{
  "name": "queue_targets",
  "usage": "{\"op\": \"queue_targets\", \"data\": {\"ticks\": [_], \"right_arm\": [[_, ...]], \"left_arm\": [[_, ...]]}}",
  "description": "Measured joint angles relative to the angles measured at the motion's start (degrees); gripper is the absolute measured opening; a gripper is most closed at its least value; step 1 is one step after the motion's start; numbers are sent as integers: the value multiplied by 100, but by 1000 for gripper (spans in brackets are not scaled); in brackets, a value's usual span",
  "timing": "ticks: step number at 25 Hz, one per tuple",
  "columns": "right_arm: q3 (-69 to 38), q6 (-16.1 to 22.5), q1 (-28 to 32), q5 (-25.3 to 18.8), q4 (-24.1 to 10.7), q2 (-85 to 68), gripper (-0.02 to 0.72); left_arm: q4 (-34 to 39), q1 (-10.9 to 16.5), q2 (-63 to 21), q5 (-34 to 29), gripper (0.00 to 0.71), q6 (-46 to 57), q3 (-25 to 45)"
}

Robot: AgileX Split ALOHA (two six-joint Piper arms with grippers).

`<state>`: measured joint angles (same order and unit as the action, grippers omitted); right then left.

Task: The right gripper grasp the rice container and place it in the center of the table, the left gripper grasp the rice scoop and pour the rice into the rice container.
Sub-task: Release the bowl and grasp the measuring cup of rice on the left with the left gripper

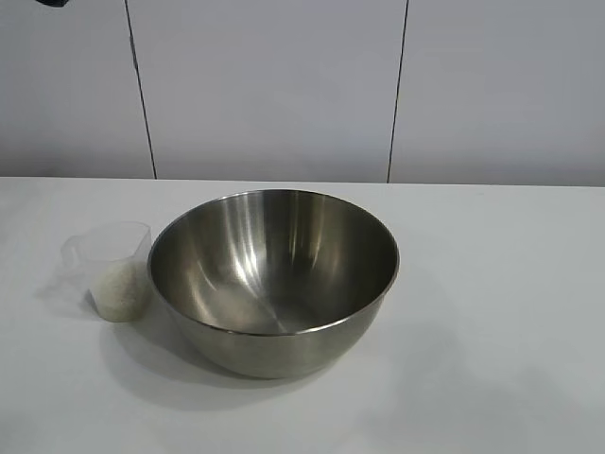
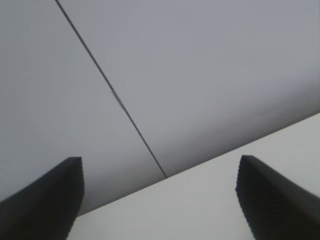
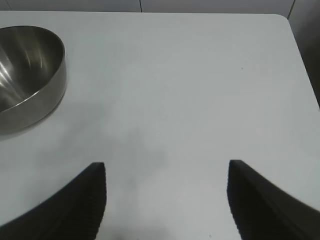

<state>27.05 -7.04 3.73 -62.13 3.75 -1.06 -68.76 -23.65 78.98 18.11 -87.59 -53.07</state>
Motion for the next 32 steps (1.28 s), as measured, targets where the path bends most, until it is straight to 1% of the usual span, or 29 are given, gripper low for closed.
{"op": "queue_targets", "data": {"ticks": [2,3,5,7,10,14,16,19,21,23,25,27,29,31,32], "right_arm": [[0,0,0,0,0,0,465],[0,0,0,0,0,0,463],[0,0,0,0,-2,0,463],[0,0,0,0,-7,0,463],[0,0,0,0,-7,0,463],[0,21,0,0,-7,0,463],[0,25,0,0,-7,0,463],[0,37,0,0,-7,0,463],[0,37,0,0,-7,0,463],[0,37,0,0,-7,0,463],[0,37,0,0,-7,0,463],[0,37,0,0,-7,0,463],[0,37,0,0,-7,0,463],[0,37,0,0,-7,0,463],[0,37,0,0,-7,0,463]], "left_arm": [[-18,0,0,80,587,69,0],[-19,0,0,106,571,275,12],[4,0,0,139,548,946,33],[273,0,1,158,538,1619,33],[1110,0,1,106,533,2456,45],[2592,0,1,179,531,3768,276],[3420,0,6,433,531,4752,514],[4731,64,6,1155,531,6388,956],[5641,267,6,1796,531,7555,1297],[6497,602,6,2485,531,8759,1692],[7105,1082,6,2935,531,9533,2059],[7666,1522,6,3192,531,9952,2430],[8130,1892,25,3335,531,10086,2747],[8528,2104,153,3651,531,10108,3076],[8629,2168,282,3843,531,10108,3215]]}}
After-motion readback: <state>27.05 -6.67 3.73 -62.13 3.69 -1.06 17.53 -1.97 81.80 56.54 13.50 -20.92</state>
